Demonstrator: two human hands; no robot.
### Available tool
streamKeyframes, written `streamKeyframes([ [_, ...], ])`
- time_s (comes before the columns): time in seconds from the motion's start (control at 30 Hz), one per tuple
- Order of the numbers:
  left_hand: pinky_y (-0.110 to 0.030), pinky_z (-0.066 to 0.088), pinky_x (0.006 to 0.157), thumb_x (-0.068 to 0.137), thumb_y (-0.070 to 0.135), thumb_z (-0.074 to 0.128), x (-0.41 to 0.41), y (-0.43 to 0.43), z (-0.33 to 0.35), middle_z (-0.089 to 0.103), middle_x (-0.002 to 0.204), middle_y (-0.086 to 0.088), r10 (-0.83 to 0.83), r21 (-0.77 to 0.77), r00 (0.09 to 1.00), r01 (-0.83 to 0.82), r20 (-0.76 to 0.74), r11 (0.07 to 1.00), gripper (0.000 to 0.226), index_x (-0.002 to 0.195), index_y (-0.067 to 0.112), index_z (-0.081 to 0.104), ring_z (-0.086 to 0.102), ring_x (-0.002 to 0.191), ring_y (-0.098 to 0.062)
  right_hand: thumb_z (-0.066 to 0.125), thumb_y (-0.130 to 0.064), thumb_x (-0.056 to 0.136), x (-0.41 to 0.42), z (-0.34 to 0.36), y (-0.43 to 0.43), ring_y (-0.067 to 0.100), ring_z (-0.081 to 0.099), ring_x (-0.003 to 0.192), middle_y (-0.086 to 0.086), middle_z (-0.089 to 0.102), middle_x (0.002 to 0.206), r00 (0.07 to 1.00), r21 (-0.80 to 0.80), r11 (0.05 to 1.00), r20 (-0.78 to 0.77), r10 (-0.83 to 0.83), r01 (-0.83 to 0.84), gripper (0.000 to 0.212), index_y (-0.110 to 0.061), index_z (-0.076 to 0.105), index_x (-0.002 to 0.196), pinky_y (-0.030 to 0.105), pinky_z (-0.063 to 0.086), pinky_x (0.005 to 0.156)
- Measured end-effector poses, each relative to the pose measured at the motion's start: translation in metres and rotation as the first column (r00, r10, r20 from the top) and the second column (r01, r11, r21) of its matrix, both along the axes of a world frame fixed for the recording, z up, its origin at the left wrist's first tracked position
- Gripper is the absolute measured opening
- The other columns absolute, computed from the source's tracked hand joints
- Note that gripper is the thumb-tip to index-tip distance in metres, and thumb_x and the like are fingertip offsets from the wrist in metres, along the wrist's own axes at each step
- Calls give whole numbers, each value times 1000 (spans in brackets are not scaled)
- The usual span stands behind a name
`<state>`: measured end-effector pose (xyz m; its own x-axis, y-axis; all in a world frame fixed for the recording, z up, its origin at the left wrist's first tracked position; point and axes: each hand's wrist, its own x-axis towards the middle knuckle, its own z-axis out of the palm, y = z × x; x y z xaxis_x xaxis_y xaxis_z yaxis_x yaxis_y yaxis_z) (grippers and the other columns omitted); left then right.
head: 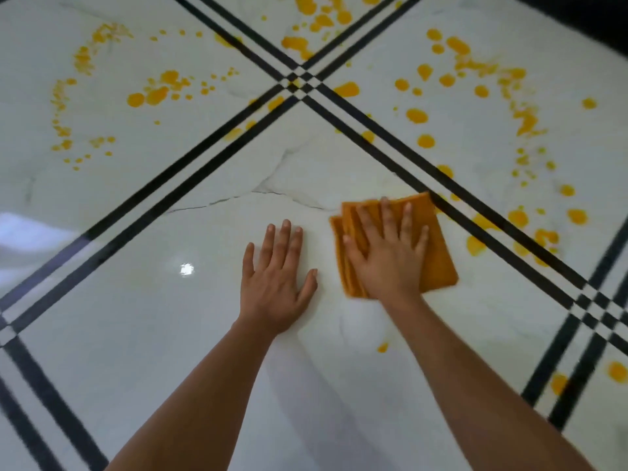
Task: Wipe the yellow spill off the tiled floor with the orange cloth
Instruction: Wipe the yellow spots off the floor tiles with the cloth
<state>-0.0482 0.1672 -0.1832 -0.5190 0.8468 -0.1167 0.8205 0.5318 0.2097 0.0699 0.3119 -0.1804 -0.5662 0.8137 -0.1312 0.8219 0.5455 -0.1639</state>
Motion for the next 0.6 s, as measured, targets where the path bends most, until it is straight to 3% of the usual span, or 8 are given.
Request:
streamKeyframes([
  [0.1, -39, -3, 111, 88, 55, 16, 9, 10, -1, 5, 155, 0, -52, -10, 999, 52, -1, 999, 71, 149, 19, 10, 1, 142, -16, 27, -65, 86, 73, -2, -58, 34, 25, 140, -2, 28, 153, 981, 41, 981, -10, 192, -191, 58, -42, 32, 139, 61, 19, 107],
  [0.17, -39, -2, 111, 89, 54, 18, 18, 13, -3, 11, 156, -2, -102, -27, 995, 103, 5, 994, 70, 149, 18, 13, 4, 142, -17, 21, -67, 86, 99, -9, -37, 34, 25, 140, -2, 26, 153, 975, 55, 973, 15, 222, -222, 60, -44, 26, 140, 63, 21, 107],
  [0.3, -41, 3, 111, 89, 52, 22, 36, 26, -3, 18, 155, -4, -155, -31, 988, 155, 22, 987, 69, 148, 17, 18, 14, 142, -22, 18, -66, 85, 65, 0, 10, 36, 7, 144, 0, 16, 157, 991, -1, 992, 44, -126, 126, 64, -42, 17, 145, 63, 9, 109],
  [0.4, -40, 0, 110, 89, 53, 20, 49, 36, -2, 16, 155, -5, -203, -35, 979, 203, 13, 978, 69, 148, 17, 16, 10, 142, -20, 19, -65, 89, 113, -3, -47, 34, 17, 142, -2, 21, 155, 996, 21, 996, 18, 88, -88, 59, -43, 21, 143, 64, 18, 108],
  [0.47, -39, 0, 110, 89, 52, 21, 57, 41, 0, 15, 155, -4, -243, -21, 970, 244, 17, 970, 69, 148, 17, 16, 9, 142, -20, 12, -67, 88, 144, -6, -30, 34, 19, 142, -3, 18, 155, 990, 11, 990, 43, 138, -138, 60, -44, 16, 143, 64, 20, 108],
  [0.6, -38, -7, 112, 87, 55, 9, 76, 54, -1, -9, 153, 4, -282, -14, 958, 284, 56, 959, 71, 148, 22, 0, -10, 142, -15, 12, -68, 84, 111, 1, 50, 35, 2, 144, -1, 9, 158, 972, -29, 974, 71, -222, 225, 66, -43, 13, 145, 63, 5, 110],
])
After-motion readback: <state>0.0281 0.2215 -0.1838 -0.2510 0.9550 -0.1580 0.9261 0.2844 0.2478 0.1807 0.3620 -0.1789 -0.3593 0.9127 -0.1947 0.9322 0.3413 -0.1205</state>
